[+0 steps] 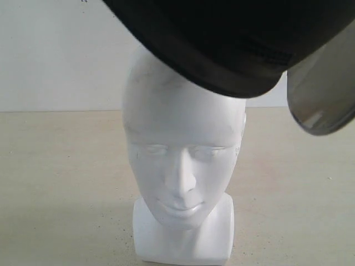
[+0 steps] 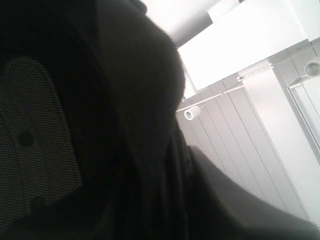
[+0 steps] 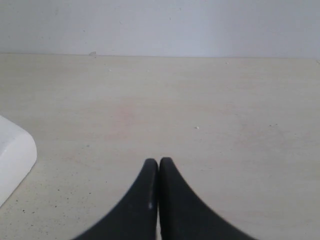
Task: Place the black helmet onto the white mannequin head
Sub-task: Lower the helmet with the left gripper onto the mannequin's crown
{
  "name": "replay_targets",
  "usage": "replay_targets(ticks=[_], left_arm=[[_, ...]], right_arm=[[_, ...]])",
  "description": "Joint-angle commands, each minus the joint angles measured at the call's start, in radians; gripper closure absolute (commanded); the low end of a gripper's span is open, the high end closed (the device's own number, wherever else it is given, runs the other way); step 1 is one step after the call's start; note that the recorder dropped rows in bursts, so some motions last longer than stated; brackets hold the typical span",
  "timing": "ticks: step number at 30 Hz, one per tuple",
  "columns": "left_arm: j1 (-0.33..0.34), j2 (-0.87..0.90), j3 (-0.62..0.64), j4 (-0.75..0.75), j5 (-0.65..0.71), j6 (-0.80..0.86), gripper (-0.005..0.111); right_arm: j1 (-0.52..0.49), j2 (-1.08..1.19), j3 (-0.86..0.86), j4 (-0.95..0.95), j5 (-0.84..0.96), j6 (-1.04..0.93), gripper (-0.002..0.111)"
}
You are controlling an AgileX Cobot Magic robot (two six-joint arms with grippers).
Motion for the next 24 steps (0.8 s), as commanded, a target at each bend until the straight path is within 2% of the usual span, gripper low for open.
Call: replay_targets(ticks=[1,13,24], left_arm=[[-0.005,0.035,-0.016,-0.056,-0.092,-0.011,0.102],[-0.003,0.106,-0.018,-0.086,-0.092,-0.021,0.102],[0.081,0.112,-0.016,-0.073,-0.092,-0.054,0.102]], right_arm=[[0.003,-0.005,-0.001,-0.002,-0.007,-0.002,0.108],[0.003,-0.005,-0.001,-0.002,-0.007,-0.002,0.108],[0.003,-0.005,-0.001,-0.002,-0.007,-0.002,0.108]])
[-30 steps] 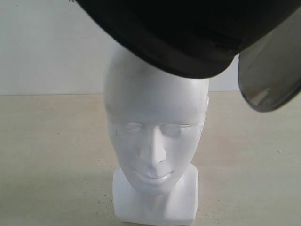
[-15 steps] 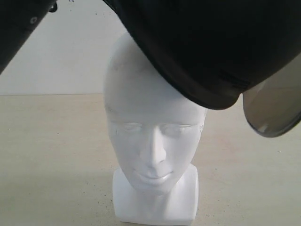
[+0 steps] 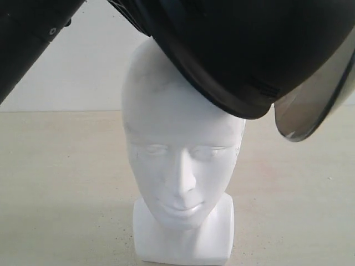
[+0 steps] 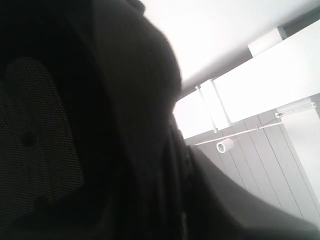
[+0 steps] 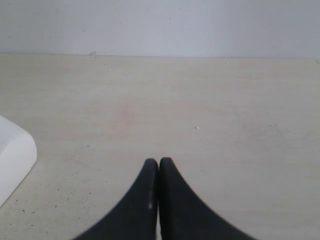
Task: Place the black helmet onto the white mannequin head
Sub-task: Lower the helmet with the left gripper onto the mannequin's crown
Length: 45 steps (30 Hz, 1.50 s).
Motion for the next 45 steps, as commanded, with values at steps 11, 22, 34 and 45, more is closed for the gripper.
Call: replay_targets(ticks=[11,22,34,45], left_arm=[[0.075,0.019,-0.004,0.013,-0.106,-0.053,0.102],[0.095,0.019,0.052,0.014,-0.106,-0.053,0.102],[0.095,0.012,0.092,-0.024,-0.106,-0.083,0.102],[0.095,-0.01,0.106,-0.035,-0.106,-0.074,0.102]], right_arm=[[0.003,-0.005,-0.001,-0.002,-0.007,-0.002,0.108],[0.003,-0.005,-0.001,-0.002,-0.007,-0.002,0.108],[0.003,-0.005,-0.001,-0.002,-0.007,-0.002,0.108],[0.003,-0.005,-0.001,-0.002,-0.007,-0.002,0.108]])
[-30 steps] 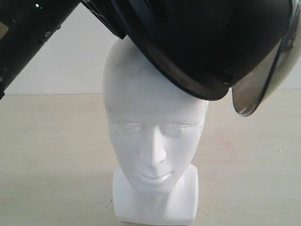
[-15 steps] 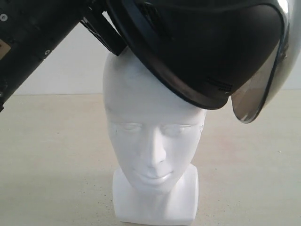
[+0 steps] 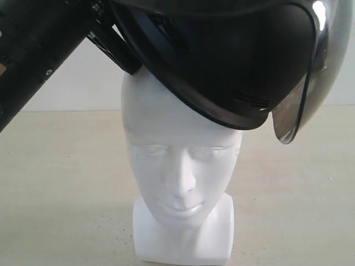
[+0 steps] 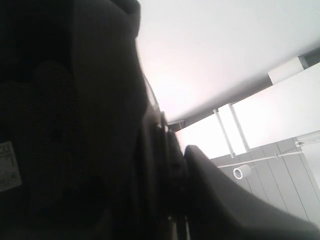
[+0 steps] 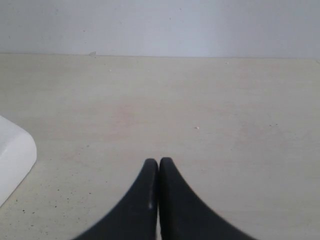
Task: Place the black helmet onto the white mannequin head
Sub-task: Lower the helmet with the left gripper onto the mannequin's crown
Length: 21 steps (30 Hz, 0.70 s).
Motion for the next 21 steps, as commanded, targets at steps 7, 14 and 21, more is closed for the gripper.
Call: replay_targets(ticks=[7,14,21], left_arm=[[0.004,-0.054,-0.001,-0.033,-0.058,0.021,0.102],[0.028,-0.062,0.033,-0.037,-0.058,0.036,0.102],[0.067,-0.071,0.04,-0.002,-0.058,0.032,0.102]], right_arm=[[0.003,-0.005,-0.001,-0.002,-0.007,-0.002,0.108],[0.003,-0.005,-0.001,-0.002,-0.007,-0.002,0.108],[0.003,-0.005,-0.001,-0.002,-0.007,-0.002,0.108]])
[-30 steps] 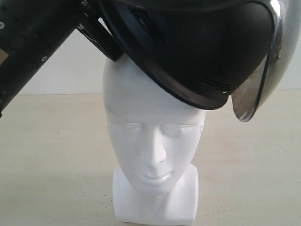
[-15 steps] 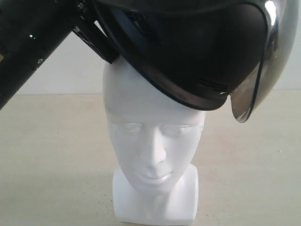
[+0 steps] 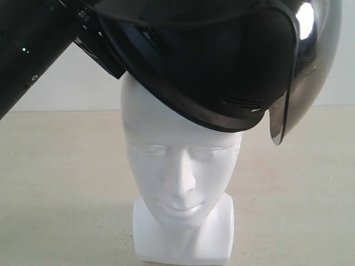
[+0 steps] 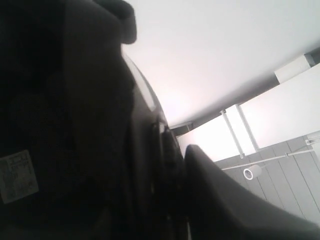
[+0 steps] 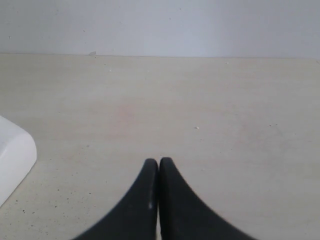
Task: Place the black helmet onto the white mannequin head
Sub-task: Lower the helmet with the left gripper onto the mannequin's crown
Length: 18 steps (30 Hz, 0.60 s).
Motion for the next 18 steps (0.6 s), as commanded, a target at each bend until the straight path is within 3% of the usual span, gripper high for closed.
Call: replay_targets(ticks=[1,9,13,18], left_arm=[[0.034,-0.037,0.003,-0.02,-0.071,0.007,0.102],[0.073,-0.035,0.005,0.03,-0.071,-0.005,0.102],[0.136,-0.035,0.066,0.039,-0.071,-0.023,0.102],[0.14,-0.028,0.071,0.054,-0.071,-0.025,0.102]], right_arm=[[0.003,-0.005,-0.001,-0.002,-0.007,-0.002,0.108],[0.003,-0.005,-0.001,-0.002,-0.007,-0.002,0.108],[0.003,-0.005,-0.001,-0.002,-0.007,-0.002,0.108],[0.003,-0.005,-0.001,-0.002,-0.007,-0.002,0.108]])
